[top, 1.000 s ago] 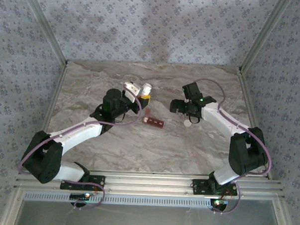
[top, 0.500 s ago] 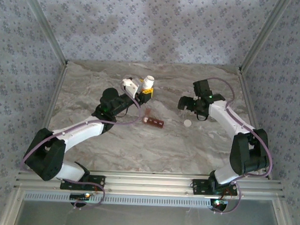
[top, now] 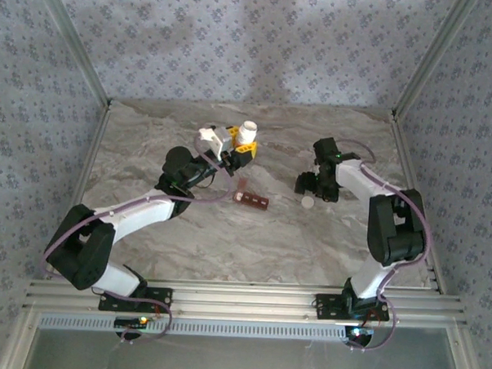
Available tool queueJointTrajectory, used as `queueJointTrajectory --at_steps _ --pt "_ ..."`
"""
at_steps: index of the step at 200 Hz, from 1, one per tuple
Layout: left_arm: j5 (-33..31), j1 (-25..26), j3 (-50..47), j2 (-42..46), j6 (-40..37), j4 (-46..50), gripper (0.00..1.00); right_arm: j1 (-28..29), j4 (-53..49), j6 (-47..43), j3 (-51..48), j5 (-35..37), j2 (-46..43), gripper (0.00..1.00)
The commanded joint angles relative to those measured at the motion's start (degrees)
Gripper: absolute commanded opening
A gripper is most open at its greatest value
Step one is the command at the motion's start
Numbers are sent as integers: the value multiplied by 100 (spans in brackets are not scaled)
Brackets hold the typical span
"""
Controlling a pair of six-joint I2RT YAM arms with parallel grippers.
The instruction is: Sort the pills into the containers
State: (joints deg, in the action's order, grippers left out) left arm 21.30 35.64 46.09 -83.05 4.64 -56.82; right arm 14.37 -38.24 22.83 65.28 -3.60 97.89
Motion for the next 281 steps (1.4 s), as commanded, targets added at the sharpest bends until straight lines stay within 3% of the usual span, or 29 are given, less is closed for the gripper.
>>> queueJointTrajectory --at_steps 1,117,281 --pt "190 25 135 55 80 -331 0 53 -300 -198 131 337 168 79" --pt "190 24 -47 114 -1 -137 0 360 -356 -279 258 580 703 64" --pt "186 19 -126 105 1 -136 0 473 -288 -270 258 553 641 41"
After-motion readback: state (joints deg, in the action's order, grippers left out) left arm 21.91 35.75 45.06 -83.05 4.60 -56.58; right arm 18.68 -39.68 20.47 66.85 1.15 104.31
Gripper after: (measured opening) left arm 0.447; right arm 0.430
